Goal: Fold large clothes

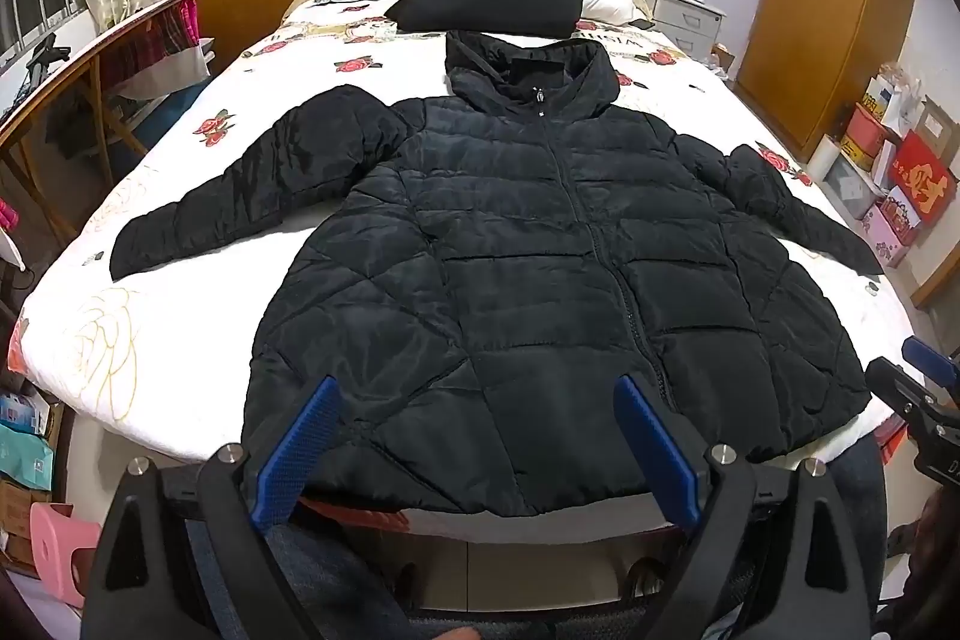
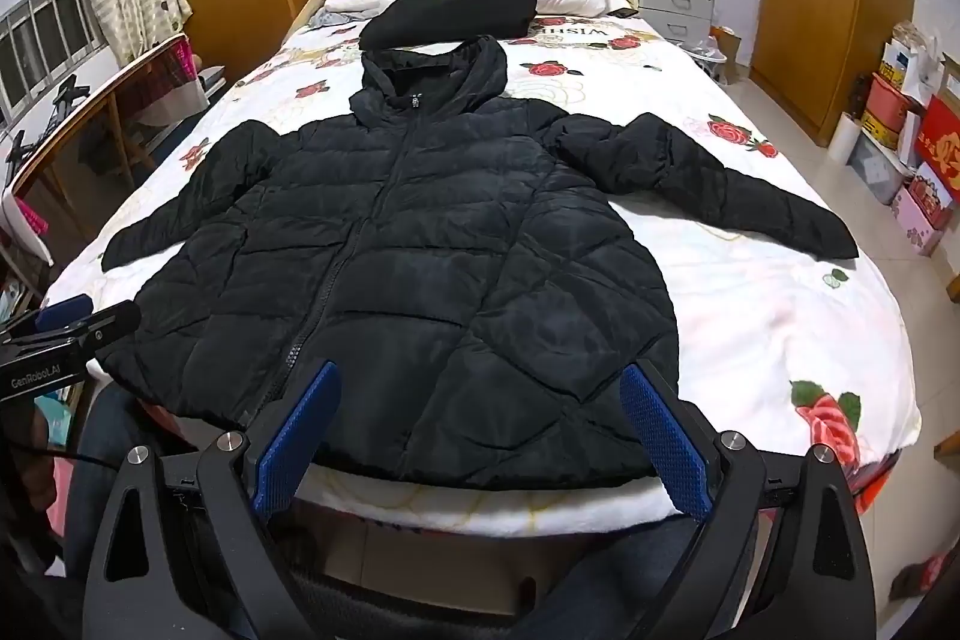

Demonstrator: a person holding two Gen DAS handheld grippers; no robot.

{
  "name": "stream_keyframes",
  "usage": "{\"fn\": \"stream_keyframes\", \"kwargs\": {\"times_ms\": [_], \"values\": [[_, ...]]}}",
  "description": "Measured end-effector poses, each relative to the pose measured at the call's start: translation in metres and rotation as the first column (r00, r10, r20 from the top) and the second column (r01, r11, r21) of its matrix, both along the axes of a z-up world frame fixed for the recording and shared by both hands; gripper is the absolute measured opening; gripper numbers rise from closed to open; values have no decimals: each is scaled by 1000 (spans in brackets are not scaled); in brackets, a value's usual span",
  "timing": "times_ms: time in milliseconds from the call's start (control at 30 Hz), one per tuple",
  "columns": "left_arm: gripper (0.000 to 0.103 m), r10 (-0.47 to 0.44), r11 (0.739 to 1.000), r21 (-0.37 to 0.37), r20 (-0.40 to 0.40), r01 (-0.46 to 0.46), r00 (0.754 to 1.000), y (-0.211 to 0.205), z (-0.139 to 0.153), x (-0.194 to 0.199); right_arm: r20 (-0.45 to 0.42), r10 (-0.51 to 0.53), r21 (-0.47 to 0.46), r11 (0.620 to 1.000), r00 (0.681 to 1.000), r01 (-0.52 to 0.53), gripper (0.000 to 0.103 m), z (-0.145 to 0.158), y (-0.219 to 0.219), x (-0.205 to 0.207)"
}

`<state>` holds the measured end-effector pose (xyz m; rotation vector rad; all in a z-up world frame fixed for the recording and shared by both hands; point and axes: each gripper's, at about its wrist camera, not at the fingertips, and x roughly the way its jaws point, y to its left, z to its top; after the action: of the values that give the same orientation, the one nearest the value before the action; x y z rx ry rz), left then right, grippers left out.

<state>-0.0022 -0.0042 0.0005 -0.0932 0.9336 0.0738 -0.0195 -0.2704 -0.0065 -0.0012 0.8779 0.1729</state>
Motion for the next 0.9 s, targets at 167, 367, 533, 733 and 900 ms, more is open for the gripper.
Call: {"fn": "stream_keyframes", "kwargs": {"times_ms": [167,367,533,733,900], "values": [[94,-2,1000,-1,-3,2,1000,-2,0,1,0,-1,-1,1000,1000,1,95,2,0,-1],[94,-4,1000,-3,-2,4,1000,-2,0,0,-2,1,0,1000,1000,-1,95,5,-2,-2],[94,-4,1000,-3,-4,4,1000,-2,0,0,-3,1,0,1000,1000,-1,95,1,0,-3],[94,-3,1000,-4,-3,3,1000,-2,0,0,-3,0,1,1000,1000,0,95,5,3,-2],[94,-3,1000,-3,-4,3,1000,-2,0,0,-5,0,-1,1000,1000,0,95,5,3,-2]]}}
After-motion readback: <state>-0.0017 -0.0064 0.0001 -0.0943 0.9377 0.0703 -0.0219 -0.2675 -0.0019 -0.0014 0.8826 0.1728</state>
